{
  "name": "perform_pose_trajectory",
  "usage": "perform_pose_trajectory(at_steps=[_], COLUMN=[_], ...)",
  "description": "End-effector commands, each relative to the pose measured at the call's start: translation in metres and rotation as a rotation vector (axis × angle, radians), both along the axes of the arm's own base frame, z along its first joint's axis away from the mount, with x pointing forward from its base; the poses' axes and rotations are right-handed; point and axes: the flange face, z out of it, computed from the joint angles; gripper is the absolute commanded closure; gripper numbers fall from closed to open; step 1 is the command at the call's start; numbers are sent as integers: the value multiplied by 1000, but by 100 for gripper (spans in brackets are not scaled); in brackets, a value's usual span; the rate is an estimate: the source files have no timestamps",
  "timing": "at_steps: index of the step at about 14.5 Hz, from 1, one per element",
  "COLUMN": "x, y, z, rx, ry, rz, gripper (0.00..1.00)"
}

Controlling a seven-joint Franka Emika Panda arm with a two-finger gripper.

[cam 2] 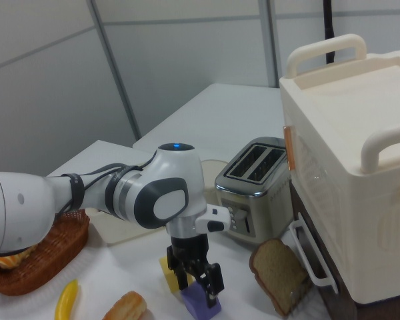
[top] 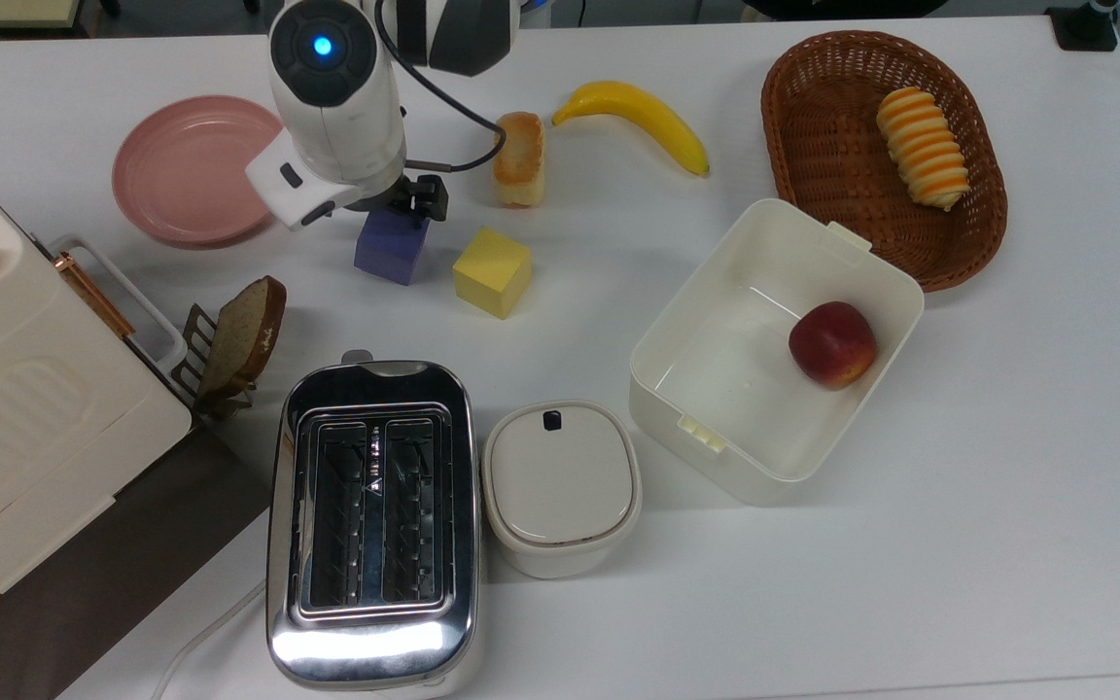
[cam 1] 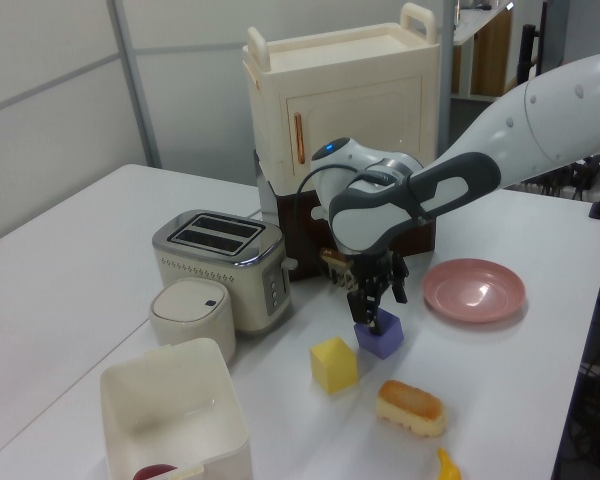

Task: Put the purple cube on a plate
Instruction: 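Close the gripper around the purple cube, then lift the purple cube and carry it over the pink plate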

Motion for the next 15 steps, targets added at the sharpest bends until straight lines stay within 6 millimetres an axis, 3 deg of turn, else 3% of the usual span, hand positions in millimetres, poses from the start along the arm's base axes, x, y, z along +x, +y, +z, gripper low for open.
perform_pose_trajectory(at_steps=[1, 5, 7, 8, 10, 11, 13, 15], x=[1, 8, 9, 9, 8, 7, -3, -17], y=[8, 29, 24, 21, 16, 11, -3, -31], z=[8, -30, -30, -29, -24, -17, 13, 56], rx=[16, 18, 13, 10, 9, 12, 22, 42], ry=[-21, 11, 3, 2, -2, -6, 2, 40], rz=[-21, -1, -10, -8, -2, 0, 13, 49], gripper=[0, 0, 0, 11, 71, 96, 100, 100])
